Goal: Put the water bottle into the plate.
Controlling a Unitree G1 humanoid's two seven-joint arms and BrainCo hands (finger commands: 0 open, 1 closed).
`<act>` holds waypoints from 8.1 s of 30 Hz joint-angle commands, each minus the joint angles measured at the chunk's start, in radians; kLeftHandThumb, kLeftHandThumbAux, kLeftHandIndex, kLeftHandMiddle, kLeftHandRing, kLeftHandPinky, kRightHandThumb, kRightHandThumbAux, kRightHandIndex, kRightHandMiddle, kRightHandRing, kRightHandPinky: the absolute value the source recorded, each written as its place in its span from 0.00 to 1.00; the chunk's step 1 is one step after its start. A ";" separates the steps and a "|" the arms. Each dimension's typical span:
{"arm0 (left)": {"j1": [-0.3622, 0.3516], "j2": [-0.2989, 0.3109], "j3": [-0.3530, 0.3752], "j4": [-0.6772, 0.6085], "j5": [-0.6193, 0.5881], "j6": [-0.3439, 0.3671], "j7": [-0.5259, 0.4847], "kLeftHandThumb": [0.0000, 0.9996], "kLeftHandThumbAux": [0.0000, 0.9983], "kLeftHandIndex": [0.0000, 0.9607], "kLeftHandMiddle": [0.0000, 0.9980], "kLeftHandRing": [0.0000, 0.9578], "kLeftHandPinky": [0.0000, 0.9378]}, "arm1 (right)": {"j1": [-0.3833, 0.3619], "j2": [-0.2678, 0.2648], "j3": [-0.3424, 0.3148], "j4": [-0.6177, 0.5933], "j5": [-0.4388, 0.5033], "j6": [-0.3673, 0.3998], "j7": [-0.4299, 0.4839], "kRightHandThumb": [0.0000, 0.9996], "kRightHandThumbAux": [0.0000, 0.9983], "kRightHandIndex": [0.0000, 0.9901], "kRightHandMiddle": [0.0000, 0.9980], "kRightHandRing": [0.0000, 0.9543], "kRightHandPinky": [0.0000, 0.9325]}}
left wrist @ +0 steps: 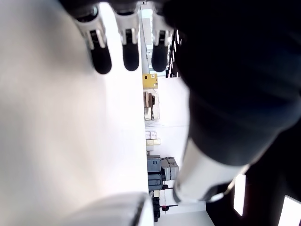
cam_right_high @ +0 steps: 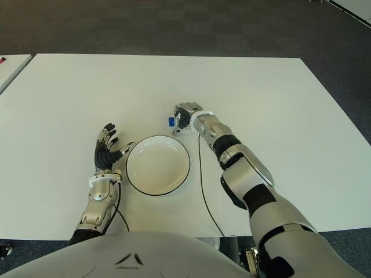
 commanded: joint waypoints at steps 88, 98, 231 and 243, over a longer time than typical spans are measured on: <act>0.017 -0.031 0.008 0.010 0.013 0.038 0.010 0.00 0.95 0.15 0.14 0.13 0.16 | 0.032 -0.016 0.006 0.048 0.004 -0.135 -0.091 0.85 0.67 0.45 0.49 0.90 0.94; 0.016 -0.033 0.011 0.012 0.009 0.037 0.007 0.00 0.96 0.16 0.14 0.14 0.17 | 0.034 -0.016 0.002 0.075 0.004 -0.170 -0.133 0.84 0.68 0.42 0.48 0.64 0.68; -0.018 -0.032 0.011 0.086 0.030 -0.029 0.017 0.00 0.95 0.15 0.14 0.13 0.16 | 0.173 -0.205 -0.206 -0.298 0.092 -0.155 -0.028 0.14 0.48 0.00 0.00 0.12 0.28; -0.012 -0.031 0.012 0.076 0.016 -0.029 0.004 0.00 0.96 0.16 0.15 0.13 0.16 | 0.167 -0.230 -0.193 -0.254 0.056 -0.094 -0.004 0.15 0.50 0.00 0.00 0.06 0.17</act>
